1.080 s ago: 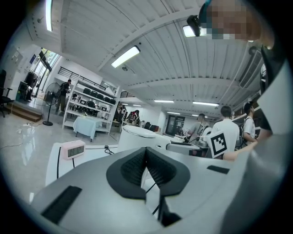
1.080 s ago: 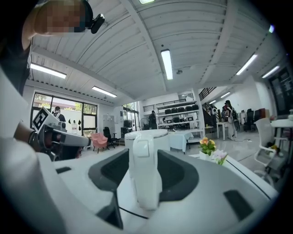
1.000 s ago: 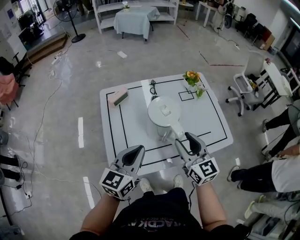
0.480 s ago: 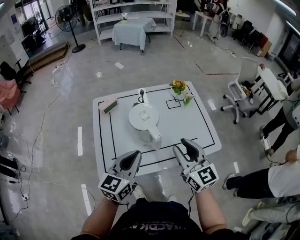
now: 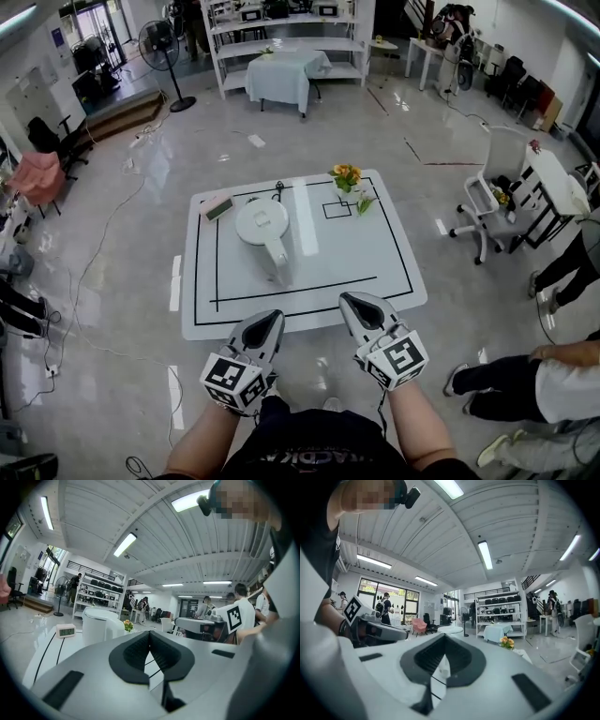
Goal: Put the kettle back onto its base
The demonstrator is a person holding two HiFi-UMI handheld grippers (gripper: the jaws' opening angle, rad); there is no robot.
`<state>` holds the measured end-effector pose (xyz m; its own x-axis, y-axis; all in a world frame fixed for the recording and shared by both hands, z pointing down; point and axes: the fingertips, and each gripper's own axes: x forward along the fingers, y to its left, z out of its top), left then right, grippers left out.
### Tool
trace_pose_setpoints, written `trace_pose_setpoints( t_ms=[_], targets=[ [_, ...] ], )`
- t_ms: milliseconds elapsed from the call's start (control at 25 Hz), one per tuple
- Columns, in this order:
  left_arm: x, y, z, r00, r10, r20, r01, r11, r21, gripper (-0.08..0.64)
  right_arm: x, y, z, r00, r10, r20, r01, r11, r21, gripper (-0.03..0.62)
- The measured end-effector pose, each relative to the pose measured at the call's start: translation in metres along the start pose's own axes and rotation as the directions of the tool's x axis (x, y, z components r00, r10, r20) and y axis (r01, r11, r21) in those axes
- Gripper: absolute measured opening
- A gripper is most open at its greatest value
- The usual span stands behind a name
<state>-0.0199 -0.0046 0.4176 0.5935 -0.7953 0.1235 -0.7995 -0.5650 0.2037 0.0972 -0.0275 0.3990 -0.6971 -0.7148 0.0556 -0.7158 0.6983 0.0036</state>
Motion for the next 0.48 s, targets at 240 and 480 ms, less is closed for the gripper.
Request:
trace_pose_setpoints(
  t_ms=[240,480],
  targets=[
    [-0.015,-0.041,-0.009,0.996,0.088,0.029,-0.088,0.996,0.001,0.004,-0.033,0.006,-0.004,0.996,0.085,-0.007,-0.085,0.996,-0.014,0.002],
    [-0.035,-0.065,-0.012,0.984,0.171,0.040,-0.171,0.985,0.004,0.005,-0.051,0.017,-0.007,0.986,0.165,-0.018,-0.165,0.986,0.003,0.002]
  ],
)
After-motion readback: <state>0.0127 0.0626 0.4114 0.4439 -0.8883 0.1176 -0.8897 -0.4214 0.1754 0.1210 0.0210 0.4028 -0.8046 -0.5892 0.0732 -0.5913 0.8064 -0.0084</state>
